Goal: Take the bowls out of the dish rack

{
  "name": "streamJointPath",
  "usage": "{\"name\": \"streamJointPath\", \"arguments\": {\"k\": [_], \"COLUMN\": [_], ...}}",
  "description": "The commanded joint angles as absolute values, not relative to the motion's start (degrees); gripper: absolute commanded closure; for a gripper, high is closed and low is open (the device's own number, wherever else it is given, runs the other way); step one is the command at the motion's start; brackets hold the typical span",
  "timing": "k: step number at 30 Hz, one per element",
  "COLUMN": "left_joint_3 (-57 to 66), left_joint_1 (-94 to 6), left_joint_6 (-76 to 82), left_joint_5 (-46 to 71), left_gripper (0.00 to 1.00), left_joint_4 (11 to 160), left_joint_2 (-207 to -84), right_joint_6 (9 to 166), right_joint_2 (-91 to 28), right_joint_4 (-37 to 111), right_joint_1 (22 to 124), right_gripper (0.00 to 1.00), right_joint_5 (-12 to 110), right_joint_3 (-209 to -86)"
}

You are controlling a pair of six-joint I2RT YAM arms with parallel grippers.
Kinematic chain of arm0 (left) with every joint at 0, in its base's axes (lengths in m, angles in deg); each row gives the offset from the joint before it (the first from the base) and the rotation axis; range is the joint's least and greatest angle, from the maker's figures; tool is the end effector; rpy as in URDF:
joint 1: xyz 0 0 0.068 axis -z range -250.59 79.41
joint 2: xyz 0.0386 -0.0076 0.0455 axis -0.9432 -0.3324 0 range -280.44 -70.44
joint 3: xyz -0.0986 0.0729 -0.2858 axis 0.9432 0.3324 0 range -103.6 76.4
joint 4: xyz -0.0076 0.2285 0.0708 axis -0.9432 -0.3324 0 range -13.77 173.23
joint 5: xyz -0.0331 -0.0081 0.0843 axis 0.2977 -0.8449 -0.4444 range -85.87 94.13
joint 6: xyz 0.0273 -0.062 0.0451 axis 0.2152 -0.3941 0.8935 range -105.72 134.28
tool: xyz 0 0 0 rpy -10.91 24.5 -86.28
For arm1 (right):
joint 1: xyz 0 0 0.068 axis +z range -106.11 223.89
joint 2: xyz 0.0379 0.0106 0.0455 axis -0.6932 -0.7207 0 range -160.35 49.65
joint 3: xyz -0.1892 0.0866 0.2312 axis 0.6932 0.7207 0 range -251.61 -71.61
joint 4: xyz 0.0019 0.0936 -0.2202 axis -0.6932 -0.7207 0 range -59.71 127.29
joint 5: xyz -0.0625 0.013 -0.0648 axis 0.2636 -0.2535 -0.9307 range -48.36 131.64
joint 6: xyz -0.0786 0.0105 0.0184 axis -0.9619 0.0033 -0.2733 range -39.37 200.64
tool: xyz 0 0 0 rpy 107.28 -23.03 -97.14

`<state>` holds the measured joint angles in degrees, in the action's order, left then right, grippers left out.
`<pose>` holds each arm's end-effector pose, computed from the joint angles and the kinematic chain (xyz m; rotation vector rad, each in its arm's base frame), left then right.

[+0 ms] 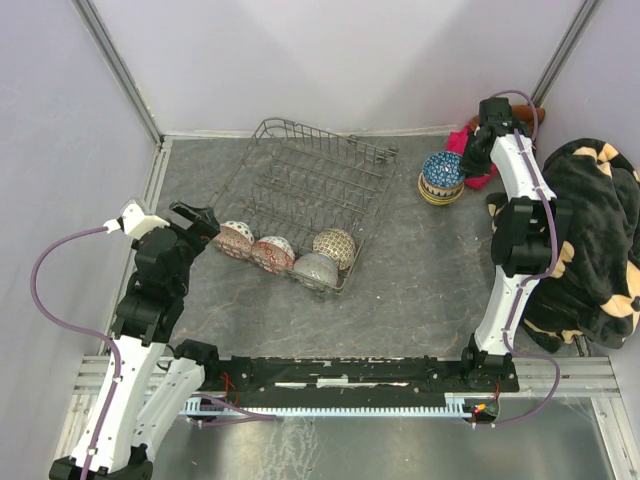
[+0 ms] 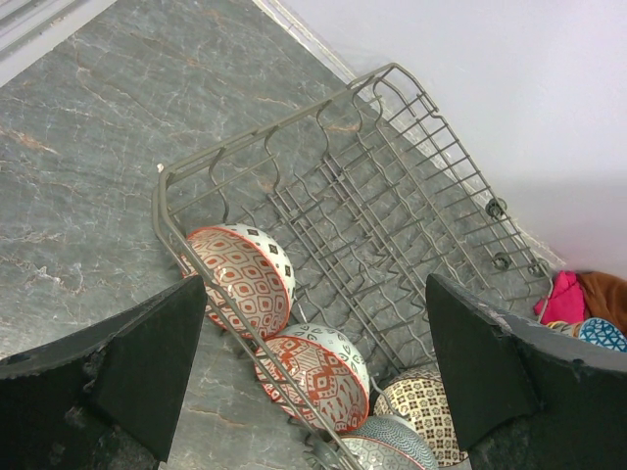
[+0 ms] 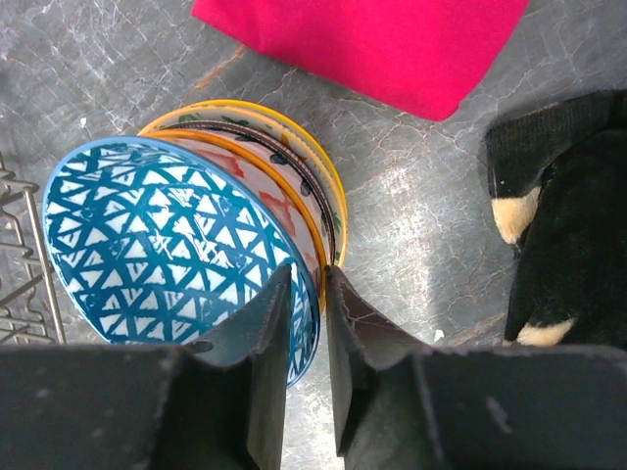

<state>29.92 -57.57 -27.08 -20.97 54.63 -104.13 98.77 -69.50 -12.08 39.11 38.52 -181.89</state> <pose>0.1070 0.0061 0.3516 -0.7357 1.6735 -0.2660 0.4697 -0.0431 0.2807 0.5330 2.5293 0.0156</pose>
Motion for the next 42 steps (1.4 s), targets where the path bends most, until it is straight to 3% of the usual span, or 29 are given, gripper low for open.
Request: {"name": "streamJointPath", "arguments": {"k": [1, 13, 23, 29, 42], "left_joint_3": [29.35, 28.79, 28.15, 28.46, 27.21], "left_joint_1": [-57.41, -57.38, -57.4, -57.4, -57.4], "left_joint_6": [-28.08, -27.94, -27.83, -28.39, -26.59], "left_joint_5": [-21.24, -20.94, -20.65, -20.13, -19.75], "left_gripper": [0.01, 0.01, 0.01, 0.01, 0.01], "left_joint_4": [56.09, 56.14, 56.15, 56.96, 54.92], "left_joint_2": [-103.64, -103.86, -104.19, -104.64, -105.26], "right_joint_6": [99.62, 99.99, 98.48, 90.21, 86.17], "right_joint_2": [-68.26, -61.55, -48.16, -38.91, -40.47], "right_joint_4": [-9.56, -8.75, -5.96, -0.13, 4.94], "right_joint_1": [38.86, 38.71, 40.2, 53.24, 84.57], "right_gripper": [0.68, 0.52, 0.49, 0.49, 0.47], "right_joint_5": [38.77, 36.98, 36.7, 36.64, 30.39], "right_joint_3": [-181.36, -179.07, -175.12, -166.94, -155.65]}}
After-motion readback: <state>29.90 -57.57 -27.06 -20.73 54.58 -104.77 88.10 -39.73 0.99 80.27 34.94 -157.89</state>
